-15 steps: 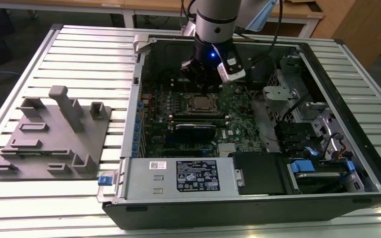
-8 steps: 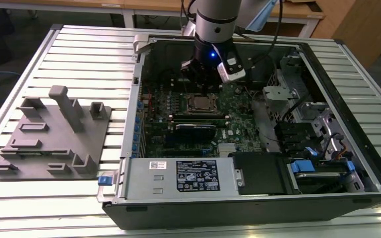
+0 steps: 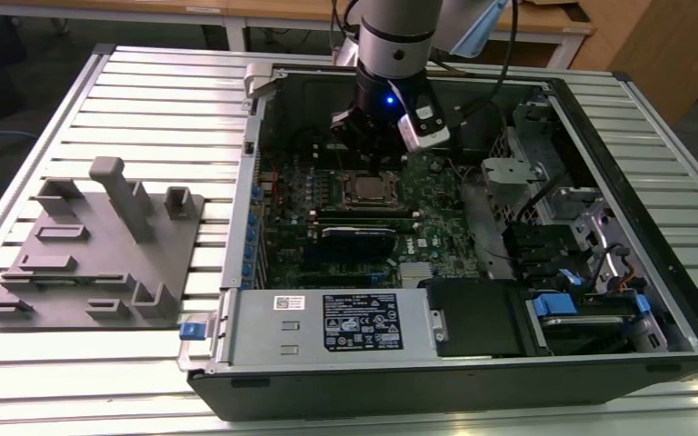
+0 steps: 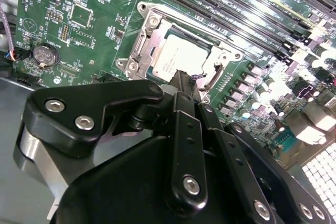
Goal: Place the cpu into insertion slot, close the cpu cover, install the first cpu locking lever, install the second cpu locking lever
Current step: 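Install the first cpu locking lever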
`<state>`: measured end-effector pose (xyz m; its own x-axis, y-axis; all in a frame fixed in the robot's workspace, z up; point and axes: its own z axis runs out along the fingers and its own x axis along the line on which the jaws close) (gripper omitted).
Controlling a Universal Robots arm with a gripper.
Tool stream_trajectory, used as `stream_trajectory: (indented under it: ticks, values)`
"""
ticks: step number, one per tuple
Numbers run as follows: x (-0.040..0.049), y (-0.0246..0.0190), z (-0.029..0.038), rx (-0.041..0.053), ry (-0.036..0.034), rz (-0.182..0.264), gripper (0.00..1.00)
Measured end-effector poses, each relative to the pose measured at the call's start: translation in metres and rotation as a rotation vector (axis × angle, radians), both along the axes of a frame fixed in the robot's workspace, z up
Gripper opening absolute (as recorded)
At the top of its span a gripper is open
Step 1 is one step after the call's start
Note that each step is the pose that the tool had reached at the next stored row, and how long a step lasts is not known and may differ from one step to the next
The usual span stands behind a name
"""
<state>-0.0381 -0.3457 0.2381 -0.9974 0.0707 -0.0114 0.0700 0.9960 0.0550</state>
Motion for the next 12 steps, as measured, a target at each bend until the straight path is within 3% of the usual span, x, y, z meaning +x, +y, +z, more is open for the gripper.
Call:
stream_trajectory:
  ticks: [6, 12]
  values:
    - [0.0000, 0.0000, -0.0001, -0.0030, 0.0237, 0.000, 0.10]
    - [0.0000, 0.0000, -0.0001, -0.0030, 0.0249, 0.000, 0.10]
